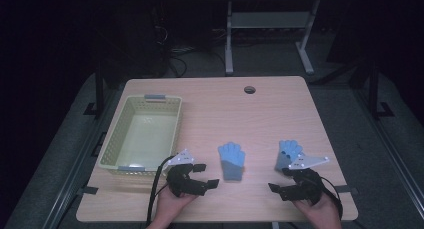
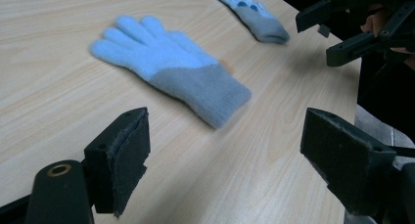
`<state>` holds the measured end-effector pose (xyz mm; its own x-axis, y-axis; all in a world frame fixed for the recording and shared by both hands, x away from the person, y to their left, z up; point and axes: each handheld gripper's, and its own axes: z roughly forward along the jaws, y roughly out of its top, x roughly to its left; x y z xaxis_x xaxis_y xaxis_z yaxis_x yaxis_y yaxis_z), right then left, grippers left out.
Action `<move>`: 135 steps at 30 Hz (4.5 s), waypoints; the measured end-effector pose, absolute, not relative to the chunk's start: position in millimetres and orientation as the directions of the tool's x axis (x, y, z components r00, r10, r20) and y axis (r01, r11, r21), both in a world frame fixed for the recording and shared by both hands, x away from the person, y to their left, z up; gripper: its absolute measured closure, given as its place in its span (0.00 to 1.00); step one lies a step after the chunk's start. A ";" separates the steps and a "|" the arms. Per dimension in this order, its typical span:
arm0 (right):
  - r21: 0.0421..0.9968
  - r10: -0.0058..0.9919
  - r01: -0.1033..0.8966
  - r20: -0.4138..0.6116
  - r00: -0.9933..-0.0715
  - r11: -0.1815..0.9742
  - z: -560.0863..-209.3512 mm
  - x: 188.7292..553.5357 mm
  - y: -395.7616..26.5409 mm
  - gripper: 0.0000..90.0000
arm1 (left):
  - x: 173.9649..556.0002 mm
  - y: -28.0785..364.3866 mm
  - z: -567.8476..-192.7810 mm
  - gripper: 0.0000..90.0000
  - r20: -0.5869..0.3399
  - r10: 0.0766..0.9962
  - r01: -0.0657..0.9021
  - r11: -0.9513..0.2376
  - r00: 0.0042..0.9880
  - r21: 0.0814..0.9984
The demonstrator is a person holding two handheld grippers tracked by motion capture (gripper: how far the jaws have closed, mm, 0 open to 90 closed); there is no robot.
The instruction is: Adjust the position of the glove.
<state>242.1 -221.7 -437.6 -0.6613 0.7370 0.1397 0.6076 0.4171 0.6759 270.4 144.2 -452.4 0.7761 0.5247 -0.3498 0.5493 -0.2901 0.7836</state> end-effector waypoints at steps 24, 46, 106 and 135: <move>0.619 0.735 0.632 0.126 -0.666 0.466 -413.0 275.3 -229.9 0.26 | 266.0 144.6 -449.3 0.21 -0.342 0.533 0.539 -0.272 0.774 0.797; 0.576 0.771 0.679 0.127 -0.624 0.455 -387.5 320.5 -251.9 0.29 | 265.9 143.1 -449.4 0.21 -0.352 0.535 0.546 -0.262 0.768 0.795; 0.339 0.815 0.774 0.034 -0.578 0.535 -442.4 354.3 -248.8 0.72 | 265.1 140.6 -453.5 0.21 -0.347 0.538 0.548 -0.273 0.768 0.790; 0.404 0.785 0.735 0.065 -0.616 0.544 -412.4 345.2 -245.3 0.88 | 265.5 141.9 -453.7 0.21 -0.355 0.541 0.555 -0.264 0.763 0.789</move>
<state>345.2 -245.3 -412.4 -0.6162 0.7849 0.0654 0.7354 0.5436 0.4045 265.5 141.9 -453.7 0.7625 0.5409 -0.3549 0.5546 -0.2640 0.7892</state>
